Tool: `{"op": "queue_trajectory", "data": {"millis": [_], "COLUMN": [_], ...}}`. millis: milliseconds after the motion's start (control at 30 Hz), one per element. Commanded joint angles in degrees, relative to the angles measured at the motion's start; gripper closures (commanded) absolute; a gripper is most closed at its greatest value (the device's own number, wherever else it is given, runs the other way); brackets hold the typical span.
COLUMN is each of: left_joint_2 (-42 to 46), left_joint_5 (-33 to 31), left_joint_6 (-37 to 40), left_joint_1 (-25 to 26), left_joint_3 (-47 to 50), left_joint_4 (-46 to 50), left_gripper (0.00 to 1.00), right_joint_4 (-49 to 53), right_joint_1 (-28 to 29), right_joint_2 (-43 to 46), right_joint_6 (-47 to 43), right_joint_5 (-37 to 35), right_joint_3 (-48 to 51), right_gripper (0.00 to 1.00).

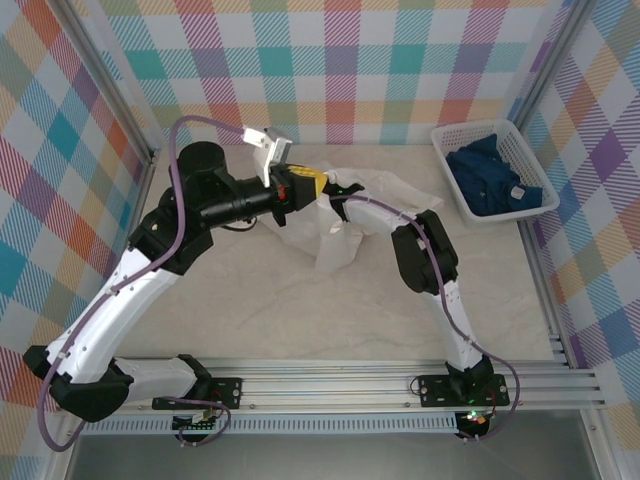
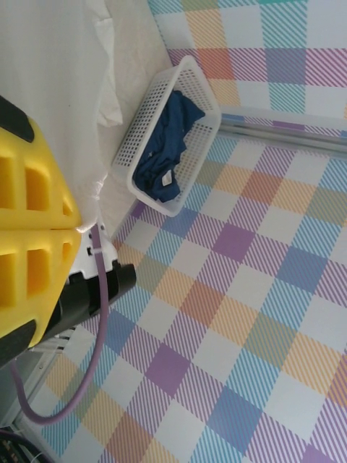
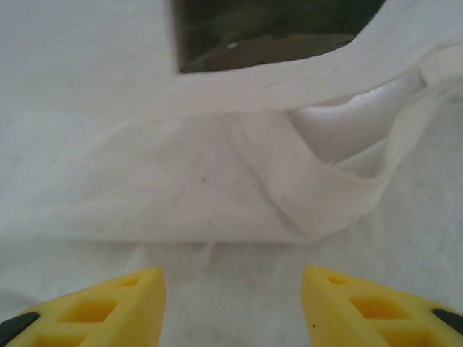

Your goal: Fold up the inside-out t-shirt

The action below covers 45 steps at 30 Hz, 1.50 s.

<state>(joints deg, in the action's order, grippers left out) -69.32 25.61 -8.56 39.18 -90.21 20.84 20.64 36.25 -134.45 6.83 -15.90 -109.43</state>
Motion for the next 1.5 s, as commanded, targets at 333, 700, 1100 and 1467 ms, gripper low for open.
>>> {"op": "queue_trajectory", "data": {"millis": [333,700,1100,1467], "left_joint_2": [9.0,5.96,-7.07,-20.27], "left_joint_5": [-12.54,-39.64,-44.7,-41.7], "left_joint_6": [5.77,2.82,-7.07,-8.22], "left_joint_1": [-0.25,-4.4,-28.76,-37.05], "left_joint_3": [1.55,4.01,6.87,8.08], "left_joint_4": [-1.58,0.55,4.0,3.01], "left_gripper": [1.0,1.0,1.0,1.0], "right_joint_4": [12.85,10.45,2.31,3.95], "right_joint_1": [-3.55,-3.63,-3.55,-3.71], "right_joint_2": [-5.0,4.18,30.16,35.74], "right_joint_6": [-4.79,-6.48,-10.63,-14.11], "right_joint_5": [0.33,9.13,30.61,32.09], "right_joint_3": [-5.89,7.55,29.34,29.38], "right_gripper": [0.27,0.98,1.0,1.0]}}
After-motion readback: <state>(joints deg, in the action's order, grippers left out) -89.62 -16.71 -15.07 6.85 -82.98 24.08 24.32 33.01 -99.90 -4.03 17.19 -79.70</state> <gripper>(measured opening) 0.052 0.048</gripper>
